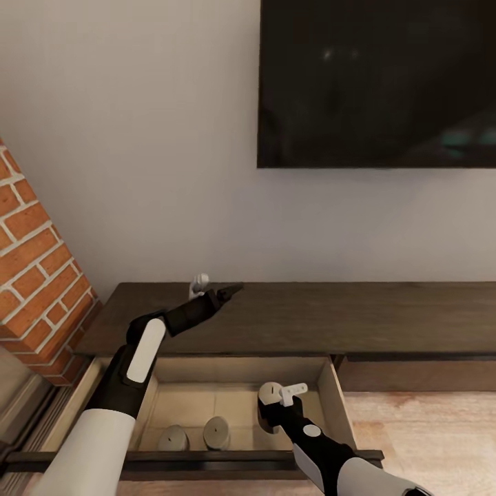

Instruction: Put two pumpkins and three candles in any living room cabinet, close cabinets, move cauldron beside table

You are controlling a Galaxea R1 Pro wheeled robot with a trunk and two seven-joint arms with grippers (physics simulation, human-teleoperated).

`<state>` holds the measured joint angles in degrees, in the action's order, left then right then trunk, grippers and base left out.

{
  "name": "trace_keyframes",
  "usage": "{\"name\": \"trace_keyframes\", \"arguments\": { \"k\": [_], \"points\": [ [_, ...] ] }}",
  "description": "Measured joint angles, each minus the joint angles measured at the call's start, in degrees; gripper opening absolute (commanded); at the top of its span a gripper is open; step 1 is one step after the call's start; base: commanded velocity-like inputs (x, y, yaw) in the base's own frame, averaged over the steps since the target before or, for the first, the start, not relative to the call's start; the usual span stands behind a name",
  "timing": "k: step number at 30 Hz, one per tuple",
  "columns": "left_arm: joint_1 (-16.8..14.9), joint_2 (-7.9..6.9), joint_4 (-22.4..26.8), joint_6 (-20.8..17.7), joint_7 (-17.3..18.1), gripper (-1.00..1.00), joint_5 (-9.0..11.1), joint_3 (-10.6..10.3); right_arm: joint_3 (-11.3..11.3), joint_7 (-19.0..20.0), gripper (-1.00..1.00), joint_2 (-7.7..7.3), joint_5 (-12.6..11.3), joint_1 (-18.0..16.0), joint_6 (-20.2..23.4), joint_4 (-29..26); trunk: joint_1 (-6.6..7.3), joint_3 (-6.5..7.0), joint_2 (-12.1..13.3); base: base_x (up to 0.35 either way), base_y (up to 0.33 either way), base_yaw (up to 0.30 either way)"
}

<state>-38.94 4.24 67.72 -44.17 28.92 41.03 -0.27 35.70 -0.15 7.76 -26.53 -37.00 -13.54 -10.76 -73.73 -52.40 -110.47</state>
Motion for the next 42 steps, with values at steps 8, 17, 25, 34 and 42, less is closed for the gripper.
{"name": "trace_keyframes", "arguments": {
  "k": [8,17,25,34,42],
  "points": [
    [0.0,-0.09,0.0,1.1,0.0,1.00,0.9,-0.1,-0.3,0.1,-1.00,-0.34,-0.3,0.0,0.0,0.0,0.00,0.00,0.0,0.108,-0.009,0.000],
    [0.0,-0.04,0.0,1.1,0.0,1.00,0.9,-0.1,-0.4,0.1,-1.00,-0.39,-0.5,0.0,0.0,0.0,-0.21,-0.18,-0.4,0.002,0.000,0.000],
    [0.0,-0.07,0.0,1.1,0.0,1.00,0.9,-0.2,-0.3,0.1,-1.00,-0.29,-0.5,0.0,0.0,0.1,-1.97,-1.61,-3.6,0.000,0.000,0.000],
    [0.0,-0.09,0.0,1.1,0.0,1.00,0.9,-0.2,-0.3,0.1,-1.00,-0.30,-0.5,0.0,0.0,0.1,-3.95,-3.23,-7.2,0.000,0.000,0.000],
    [0.0,-0.09,0.0,1.1,0.0,1.00,0.9,-0.2,-0.3,0.0,-1.00,-0.20,-0.6,0.0,0.1,0.2,-5.27,-4.54,-9.6,0.000,0.000,0.000]
  ]
}}
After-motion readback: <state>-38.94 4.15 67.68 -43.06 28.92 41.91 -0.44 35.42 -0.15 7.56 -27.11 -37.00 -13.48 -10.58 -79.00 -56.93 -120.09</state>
